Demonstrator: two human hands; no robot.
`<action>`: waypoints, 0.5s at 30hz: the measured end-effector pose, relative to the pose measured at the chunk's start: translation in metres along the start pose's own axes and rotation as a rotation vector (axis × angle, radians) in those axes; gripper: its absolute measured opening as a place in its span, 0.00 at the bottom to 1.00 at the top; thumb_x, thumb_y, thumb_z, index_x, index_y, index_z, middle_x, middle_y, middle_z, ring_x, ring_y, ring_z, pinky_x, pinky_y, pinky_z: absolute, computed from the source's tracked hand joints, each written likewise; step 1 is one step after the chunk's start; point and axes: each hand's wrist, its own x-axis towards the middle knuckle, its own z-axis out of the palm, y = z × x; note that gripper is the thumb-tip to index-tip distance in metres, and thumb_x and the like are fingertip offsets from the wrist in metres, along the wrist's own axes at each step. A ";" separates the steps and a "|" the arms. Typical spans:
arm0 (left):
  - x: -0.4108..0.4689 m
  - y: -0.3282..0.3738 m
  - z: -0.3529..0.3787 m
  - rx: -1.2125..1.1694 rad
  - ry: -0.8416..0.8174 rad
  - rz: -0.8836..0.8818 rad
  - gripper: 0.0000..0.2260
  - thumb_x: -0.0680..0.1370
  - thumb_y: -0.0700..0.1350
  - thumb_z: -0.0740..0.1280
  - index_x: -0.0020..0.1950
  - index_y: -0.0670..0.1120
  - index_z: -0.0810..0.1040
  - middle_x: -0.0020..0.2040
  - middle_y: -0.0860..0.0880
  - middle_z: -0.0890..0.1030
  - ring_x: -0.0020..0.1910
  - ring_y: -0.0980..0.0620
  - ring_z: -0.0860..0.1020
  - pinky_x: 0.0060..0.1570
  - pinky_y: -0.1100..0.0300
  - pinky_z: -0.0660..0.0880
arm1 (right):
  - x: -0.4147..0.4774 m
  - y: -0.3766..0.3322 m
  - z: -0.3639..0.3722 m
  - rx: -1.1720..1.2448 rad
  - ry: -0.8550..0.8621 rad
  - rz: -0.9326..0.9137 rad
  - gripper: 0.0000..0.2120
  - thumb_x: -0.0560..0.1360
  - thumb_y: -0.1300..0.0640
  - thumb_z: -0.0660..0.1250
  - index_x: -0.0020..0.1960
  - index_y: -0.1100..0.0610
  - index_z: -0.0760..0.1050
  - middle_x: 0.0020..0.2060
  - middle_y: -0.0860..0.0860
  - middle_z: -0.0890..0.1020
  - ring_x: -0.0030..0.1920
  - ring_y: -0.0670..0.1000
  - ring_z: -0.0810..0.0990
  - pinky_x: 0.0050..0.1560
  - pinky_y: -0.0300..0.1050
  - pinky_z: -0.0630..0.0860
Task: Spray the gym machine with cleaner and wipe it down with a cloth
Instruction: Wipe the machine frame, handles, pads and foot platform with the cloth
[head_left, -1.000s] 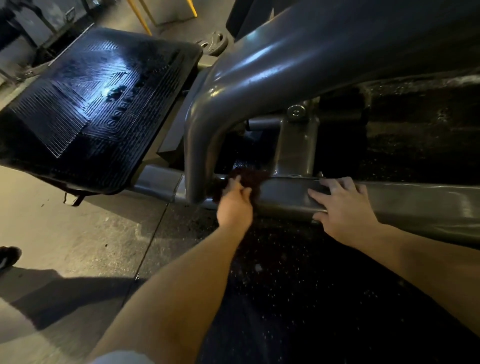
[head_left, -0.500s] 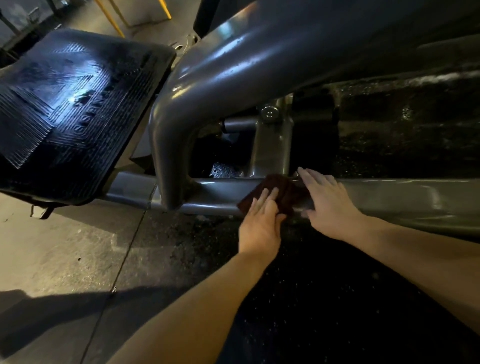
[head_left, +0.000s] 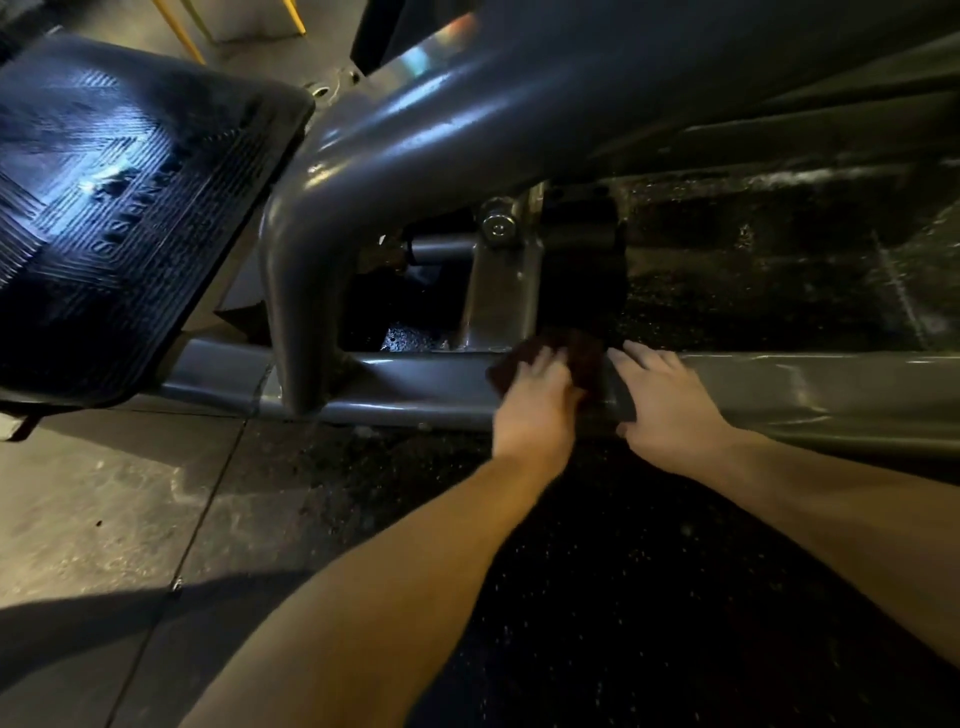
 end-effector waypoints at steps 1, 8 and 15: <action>-0.005 0.010 0.002 0.013 -0.034 0.059 0.23 0.86 0.48 0.59 0.82 0.50 0.62 0.83 0.49 0.61 0.82 0.49 0.56 0.80 0.53 0.54 | -0.004 0.002 -0.001 0.009 -0.009 -0.007 0.44 0.75 0.58 0.74 0.84 0.54 0.53 0.82 0.53 0.56 0.80 0.57 0.56 0.79 0.52 0.56; -0.047 0.000 -0.021 0.227 -0.179 0.264 0.14 0.86 0.44 0.61 0.72 0.46 0.70 0.76 0.49 0.72 0.76 0.50 0.69 0.70 0.52 0.72 | -0.039 -0.013 -0.007 0.034 -0.065 -0.023 0.34 0.78 0.60 0.70 0.81 0.51 0.62 0.80 0.50 0.60 0.79 0.55 0.58 0.80 0.51 0.55; -0.082 -0.019 -0.105 -0.045 -0.143 -0.022 0.09 0.86 0.48 0.60 0.59 0.42 0.70 0.47 0.43 0.78 0.47 0.43 0.78 0.47 0.53 0.74 | -0.056 -0.096 0.007 0.547 0.000 0.102 0.13 0.78 0.54 0.71 0.62 0.51 0.77 0.51 0.47 0.82 0.54 0.50 0.81 0.51 0.44 0.75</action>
